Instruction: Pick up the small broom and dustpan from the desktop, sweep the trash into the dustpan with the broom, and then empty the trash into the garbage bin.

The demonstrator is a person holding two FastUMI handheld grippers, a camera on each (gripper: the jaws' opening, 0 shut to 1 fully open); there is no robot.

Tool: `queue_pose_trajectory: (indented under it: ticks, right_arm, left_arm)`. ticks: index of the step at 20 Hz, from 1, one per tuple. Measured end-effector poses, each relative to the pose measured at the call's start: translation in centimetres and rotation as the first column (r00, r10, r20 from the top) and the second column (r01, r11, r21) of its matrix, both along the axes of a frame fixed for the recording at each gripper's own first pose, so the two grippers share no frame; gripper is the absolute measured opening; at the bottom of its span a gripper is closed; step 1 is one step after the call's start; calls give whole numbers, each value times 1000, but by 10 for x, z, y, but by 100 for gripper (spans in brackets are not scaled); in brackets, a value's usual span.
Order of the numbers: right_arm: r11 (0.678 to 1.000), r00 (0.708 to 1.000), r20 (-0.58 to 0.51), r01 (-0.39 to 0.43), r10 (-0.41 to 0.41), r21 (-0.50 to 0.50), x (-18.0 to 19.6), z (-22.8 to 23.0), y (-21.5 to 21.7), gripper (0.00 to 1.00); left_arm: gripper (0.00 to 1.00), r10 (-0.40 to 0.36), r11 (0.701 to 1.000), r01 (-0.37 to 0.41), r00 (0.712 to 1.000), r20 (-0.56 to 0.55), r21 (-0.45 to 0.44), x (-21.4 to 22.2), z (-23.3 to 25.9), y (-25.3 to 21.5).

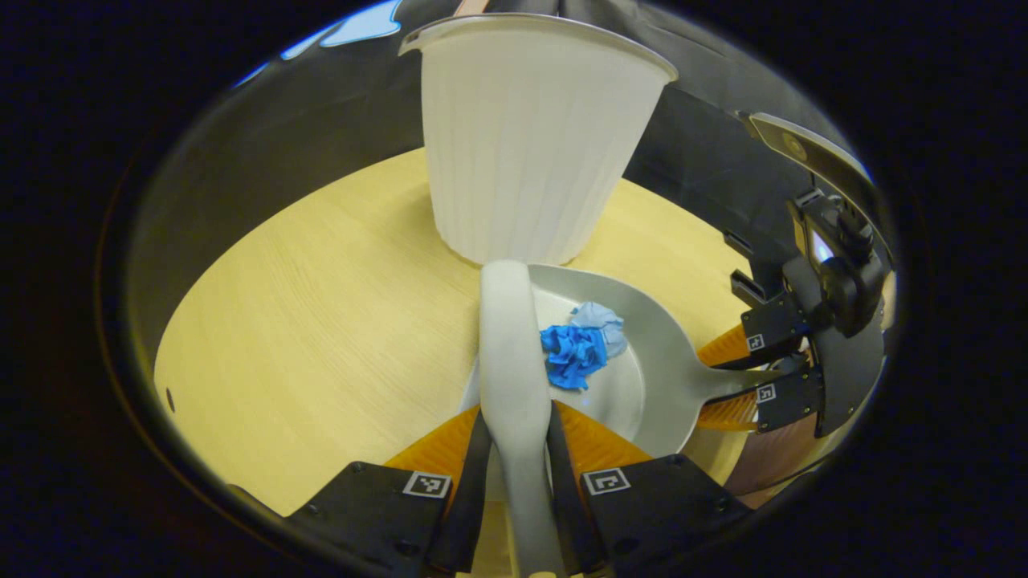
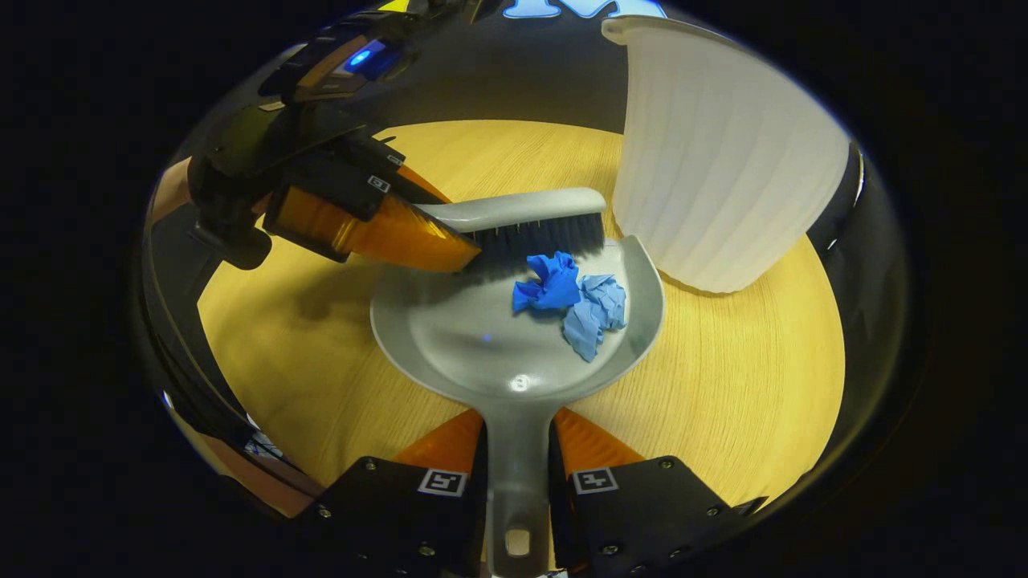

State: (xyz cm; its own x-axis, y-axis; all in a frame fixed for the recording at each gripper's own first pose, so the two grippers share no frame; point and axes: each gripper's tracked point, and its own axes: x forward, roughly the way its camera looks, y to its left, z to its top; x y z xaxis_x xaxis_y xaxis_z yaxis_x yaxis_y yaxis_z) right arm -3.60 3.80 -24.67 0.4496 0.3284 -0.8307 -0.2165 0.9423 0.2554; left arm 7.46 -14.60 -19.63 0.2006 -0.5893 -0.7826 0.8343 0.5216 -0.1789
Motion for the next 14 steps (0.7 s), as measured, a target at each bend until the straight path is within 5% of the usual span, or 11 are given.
queue_pose_trajectory:
  ticks: [14]
  right_arm:
    - [990,995,-14,101,-102,-95,-5,-11,-3,34]
  left_arm:
    - [48,147,989,-145,987,63,-36,57,7,54]
